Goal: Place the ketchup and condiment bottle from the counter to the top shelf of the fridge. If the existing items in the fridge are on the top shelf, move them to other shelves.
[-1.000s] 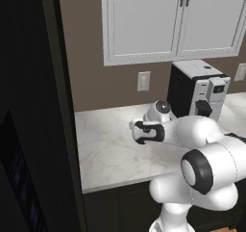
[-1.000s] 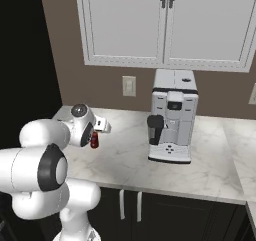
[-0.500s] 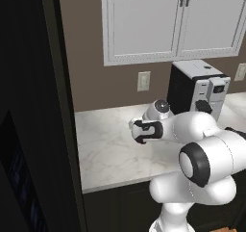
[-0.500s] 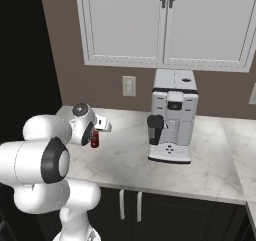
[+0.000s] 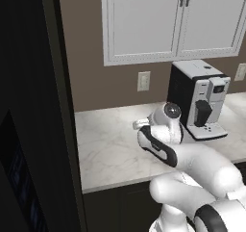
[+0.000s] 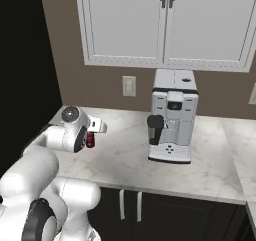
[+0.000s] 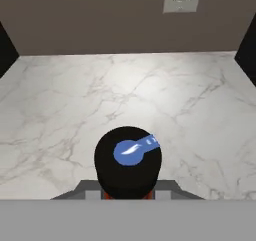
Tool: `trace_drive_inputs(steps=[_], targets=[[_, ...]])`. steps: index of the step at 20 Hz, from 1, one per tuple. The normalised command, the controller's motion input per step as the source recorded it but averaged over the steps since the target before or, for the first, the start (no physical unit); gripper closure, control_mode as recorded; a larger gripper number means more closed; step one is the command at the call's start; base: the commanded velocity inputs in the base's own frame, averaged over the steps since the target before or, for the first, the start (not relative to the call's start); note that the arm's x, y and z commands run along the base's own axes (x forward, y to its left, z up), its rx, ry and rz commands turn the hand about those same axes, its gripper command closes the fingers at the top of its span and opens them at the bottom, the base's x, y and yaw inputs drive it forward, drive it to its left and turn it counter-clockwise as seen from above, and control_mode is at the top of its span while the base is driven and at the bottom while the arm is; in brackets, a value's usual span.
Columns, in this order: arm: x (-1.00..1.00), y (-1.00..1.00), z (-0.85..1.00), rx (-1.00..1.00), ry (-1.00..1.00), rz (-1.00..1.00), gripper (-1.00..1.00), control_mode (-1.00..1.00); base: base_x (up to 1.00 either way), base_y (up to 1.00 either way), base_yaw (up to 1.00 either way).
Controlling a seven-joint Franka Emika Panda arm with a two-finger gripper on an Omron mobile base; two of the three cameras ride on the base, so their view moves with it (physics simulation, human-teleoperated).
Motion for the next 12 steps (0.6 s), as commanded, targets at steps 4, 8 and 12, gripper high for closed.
trace_drive_inputs(steps=[4, 8, 12], targets=[[-1.00, 0.00, 1.00, -0.02, -0.18, 0.00, 1.00, -1.00, 0.00, 0.00, 0.00], [-1.00, 0.00, 1.00, -0.07, -0.12, 0.00, 1.00, -1.00, 0.00, 0.00, 0.00], [-1.00, 0.00, 1.00, -0.03, -0.02, 0.00, 1.00, -1.00, 0.00, 0.00, 0.00]])
